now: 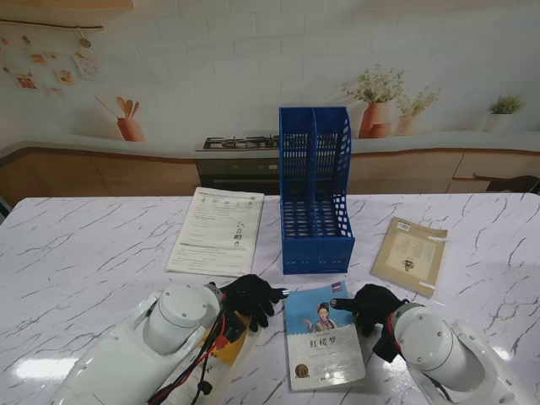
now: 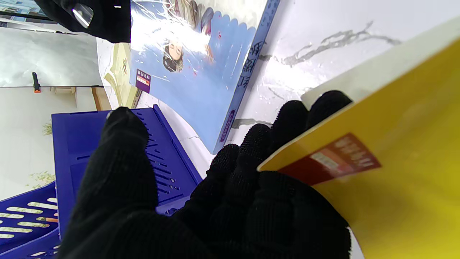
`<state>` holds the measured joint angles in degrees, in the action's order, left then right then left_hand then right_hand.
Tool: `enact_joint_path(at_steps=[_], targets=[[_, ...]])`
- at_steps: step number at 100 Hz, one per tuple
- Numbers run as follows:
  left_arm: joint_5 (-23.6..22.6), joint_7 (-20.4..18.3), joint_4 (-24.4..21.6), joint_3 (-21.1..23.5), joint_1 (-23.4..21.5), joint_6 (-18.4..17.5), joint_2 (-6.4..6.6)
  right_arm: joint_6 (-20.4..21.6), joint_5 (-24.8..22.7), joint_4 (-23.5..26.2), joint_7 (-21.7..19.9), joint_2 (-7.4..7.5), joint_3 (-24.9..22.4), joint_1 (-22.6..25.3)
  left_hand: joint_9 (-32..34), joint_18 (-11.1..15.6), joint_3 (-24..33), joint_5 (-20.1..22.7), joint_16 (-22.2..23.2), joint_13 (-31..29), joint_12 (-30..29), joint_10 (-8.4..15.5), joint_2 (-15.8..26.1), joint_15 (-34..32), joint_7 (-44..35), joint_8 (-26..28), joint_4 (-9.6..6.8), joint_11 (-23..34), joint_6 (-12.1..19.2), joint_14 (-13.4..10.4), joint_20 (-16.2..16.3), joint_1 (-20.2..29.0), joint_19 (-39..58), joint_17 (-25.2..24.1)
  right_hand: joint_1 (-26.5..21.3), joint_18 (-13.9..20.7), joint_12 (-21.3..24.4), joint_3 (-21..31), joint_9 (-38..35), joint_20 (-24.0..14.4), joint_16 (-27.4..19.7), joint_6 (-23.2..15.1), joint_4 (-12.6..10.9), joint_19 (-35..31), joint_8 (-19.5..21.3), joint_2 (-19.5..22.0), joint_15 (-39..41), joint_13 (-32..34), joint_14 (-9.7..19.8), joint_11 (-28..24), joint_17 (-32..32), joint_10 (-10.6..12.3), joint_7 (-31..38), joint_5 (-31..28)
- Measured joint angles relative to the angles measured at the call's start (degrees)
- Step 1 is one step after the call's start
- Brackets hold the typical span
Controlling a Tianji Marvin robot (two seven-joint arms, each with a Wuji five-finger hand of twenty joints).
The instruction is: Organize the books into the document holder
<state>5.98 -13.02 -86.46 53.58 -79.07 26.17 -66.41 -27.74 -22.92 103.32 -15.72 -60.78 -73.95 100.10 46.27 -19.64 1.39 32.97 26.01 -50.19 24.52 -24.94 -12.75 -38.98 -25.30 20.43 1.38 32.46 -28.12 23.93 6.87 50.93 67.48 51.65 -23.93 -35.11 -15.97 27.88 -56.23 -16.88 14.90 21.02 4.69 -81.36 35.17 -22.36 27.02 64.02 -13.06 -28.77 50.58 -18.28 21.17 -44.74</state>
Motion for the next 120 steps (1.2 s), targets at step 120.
enact_joint_path(at_steps=[120], targets=[[4.16, -0.32, 2.56, -3.22, 4.31, 3.61, -1.26, -0.88, 2.65, -0.09, -0.69, 0.58, 2.12, -1.67, -8.61, -2.76, 12.18, -9.14, 0.69, 4.84, 0.78, -0.43, 0.57, 0.47, 4.5, -1.19, 0.0, 2.15, -3.34, 0.9, 4.67, 1.6, -2.09, -7.68, -11.33, 0.01, -0.25, 4.35, 0.76, 4.22, -1.07, 6.95, -0.11, 0.2, 1.59, 2.83, -0.81, 0.1, -4.18, -0.44, 0.37, -6.26, 2.81, 0.3]])
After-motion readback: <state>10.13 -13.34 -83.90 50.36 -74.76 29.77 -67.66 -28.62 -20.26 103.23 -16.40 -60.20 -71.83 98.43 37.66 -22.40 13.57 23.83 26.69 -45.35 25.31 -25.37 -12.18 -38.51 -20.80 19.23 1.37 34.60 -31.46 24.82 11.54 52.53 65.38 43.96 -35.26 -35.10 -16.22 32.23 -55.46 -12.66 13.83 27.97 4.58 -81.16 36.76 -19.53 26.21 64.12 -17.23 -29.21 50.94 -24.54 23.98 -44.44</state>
